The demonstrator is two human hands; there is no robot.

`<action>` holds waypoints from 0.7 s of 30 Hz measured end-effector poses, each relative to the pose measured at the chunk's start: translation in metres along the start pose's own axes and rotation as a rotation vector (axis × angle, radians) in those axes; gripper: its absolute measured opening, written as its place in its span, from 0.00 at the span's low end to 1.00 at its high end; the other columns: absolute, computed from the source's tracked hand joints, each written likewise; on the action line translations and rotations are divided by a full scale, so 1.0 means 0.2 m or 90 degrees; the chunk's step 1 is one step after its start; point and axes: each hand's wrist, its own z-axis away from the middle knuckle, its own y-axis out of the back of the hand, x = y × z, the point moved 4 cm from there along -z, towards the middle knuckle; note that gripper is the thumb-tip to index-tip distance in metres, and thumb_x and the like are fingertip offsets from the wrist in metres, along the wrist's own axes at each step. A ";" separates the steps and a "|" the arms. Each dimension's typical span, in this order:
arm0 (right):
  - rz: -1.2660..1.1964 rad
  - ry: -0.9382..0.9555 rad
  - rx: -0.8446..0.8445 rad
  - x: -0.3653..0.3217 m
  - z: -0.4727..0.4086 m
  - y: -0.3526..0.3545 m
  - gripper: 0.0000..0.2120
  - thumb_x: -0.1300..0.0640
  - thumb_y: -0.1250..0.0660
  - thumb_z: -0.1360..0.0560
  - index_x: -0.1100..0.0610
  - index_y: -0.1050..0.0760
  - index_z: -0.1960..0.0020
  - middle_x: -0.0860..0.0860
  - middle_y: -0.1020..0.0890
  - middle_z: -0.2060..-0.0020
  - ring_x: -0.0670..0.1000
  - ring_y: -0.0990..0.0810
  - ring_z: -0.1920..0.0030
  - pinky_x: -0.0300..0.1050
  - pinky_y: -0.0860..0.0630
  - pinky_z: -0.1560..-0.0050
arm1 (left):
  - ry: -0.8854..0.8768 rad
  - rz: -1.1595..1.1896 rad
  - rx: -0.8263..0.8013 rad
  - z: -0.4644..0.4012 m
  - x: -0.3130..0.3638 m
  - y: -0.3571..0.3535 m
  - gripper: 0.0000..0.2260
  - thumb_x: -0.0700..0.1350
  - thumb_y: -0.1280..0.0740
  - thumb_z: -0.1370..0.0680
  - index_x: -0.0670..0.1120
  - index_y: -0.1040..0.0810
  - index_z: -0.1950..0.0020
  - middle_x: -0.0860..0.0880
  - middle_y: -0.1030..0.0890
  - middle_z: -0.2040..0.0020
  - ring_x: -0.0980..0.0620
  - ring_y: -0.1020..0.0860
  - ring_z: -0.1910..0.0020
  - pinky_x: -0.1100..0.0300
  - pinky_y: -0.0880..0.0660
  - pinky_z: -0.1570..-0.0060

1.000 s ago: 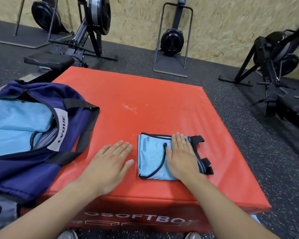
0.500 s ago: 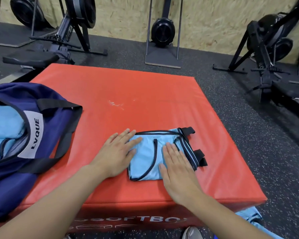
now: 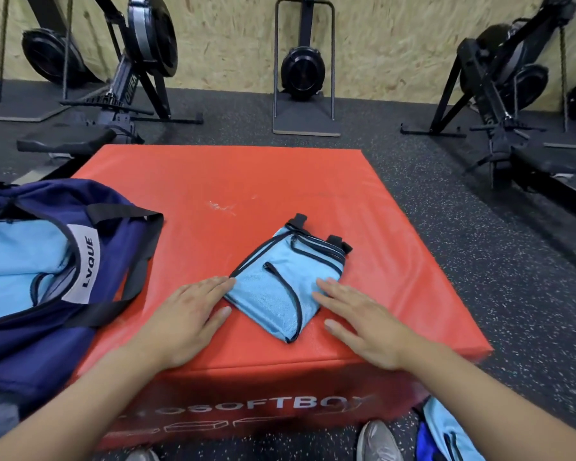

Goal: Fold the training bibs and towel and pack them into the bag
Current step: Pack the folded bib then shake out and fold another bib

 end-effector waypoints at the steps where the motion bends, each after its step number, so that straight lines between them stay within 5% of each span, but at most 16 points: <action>1: -0.006 0.002 -0.012 -0.02 0.07 -0.01 0.29 0.37 0.53 0.18 0.45 0.43 0.20 0.43 0.48 0.19 0.41 0.54 0.20 0.50 0.49 0.20 | -0.002 0.005 0.003 0.05 0.01 0.00 0.35 0.68 0.60 0.21 0.52 0.38 0.21 0.53 0.33 0.23 0.56 0.36 0.24 0.62 0.45 0.26; 11: 0.018 0.055 -0.023 -0.22 0.40 -0.06 0.22 0.45 0.42 0.17 0.38 0.38 0.23 0.40 0.53 0.19 0.41 0.56 0.20 0.50 0.51 0.20 | -0.026 0.020 -0.010 0.48 0.17 -0.04 0.29 0.64 0.55 0.19 0.56 0.46 0.19 0.57 0.40 0.20 0.60 0.45 0.22 0.57 0.44 0.23; 17: 0.027 0.056 0.002 -0.20 0.35 -0.06 0.21 0.48 0.45 0.16 0.43 0.35 0.23 0.39 0.52 0.19 0.43 0.53 0.20 0.54 0.43 0.22 | -0.061 0.034 0.011 0.55 0.24 -0.01 0.22 0.63 0.52 0.17 0.60 0.40 0.24 0.59 0.37 0.22 0.62 0.43 0.22 0.57 0.42 0.25; 21: 0.020 0.062 0.026 -0.20 0.31 -0.04 0.22 0.55 0.43 0.16 0.47 0.35 0.22 0.40 0.48 0.20 0.42 0.51 0.20 0.53 0.41 0.22 | -0.122 0.004 0.019 0.53 0.29 0.01 0.17 0.61 0.50 0.16 0.62 0.32 0.30 0.57 0.46 0.19 0.58 0.51 0.20 0.55 0.44 0.24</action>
